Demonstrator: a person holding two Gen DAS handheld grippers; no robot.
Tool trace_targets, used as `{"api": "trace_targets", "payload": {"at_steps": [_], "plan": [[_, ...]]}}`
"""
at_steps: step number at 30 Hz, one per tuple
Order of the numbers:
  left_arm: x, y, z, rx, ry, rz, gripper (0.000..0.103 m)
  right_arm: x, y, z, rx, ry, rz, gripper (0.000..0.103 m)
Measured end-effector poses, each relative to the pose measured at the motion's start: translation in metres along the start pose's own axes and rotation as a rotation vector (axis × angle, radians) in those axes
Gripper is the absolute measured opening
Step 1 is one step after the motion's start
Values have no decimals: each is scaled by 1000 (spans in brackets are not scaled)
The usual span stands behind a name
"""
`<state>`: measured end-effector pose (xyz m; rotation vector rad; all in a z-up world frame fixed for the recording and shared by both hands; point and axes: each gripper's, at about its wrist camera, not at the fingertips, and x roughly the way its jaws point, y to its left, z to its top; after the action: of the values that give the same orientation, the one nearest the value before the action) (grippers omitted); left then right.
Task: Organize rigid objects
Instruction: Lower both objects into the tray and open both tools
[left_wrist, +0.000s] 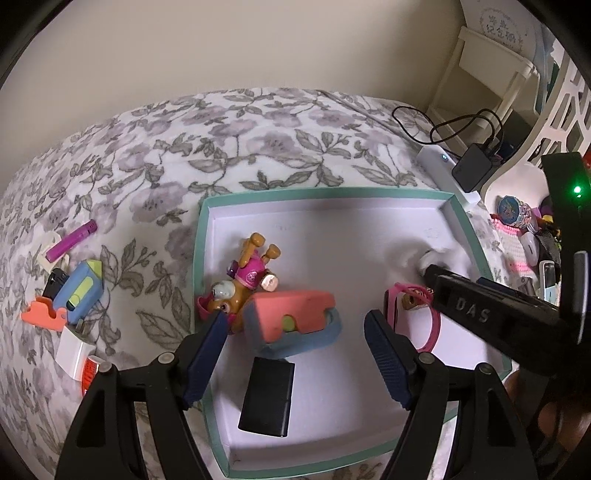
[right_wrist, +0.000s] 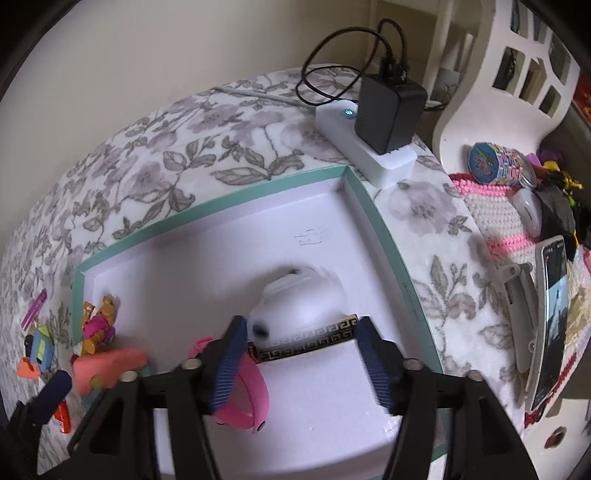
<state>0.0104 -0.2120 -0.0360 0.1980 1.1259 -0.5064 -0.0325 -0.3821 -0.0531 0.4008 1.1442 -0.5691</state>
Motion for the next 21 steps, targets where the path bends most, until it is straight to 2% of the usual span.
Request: {"api": "trace_targets", "payload": {"at_steps": [6, 8, 14, 21], "plan": [[-3, 5, 2, -17, -14, 18, 79, -1, 4, 0, -32, -14, -17, 76], [-6, 8, 3, -28, -29, 29, 89, -1, 4, 0, -35, -14, -19, 76], [-13, 22, 8, -76, -66, 46, 90, -5, 5, 2, -37, -29, -19, 78], [-16, 47, 10, -159, -61, 62, 90, -7, 10, 2, -53, -37, -33, 82]]}}
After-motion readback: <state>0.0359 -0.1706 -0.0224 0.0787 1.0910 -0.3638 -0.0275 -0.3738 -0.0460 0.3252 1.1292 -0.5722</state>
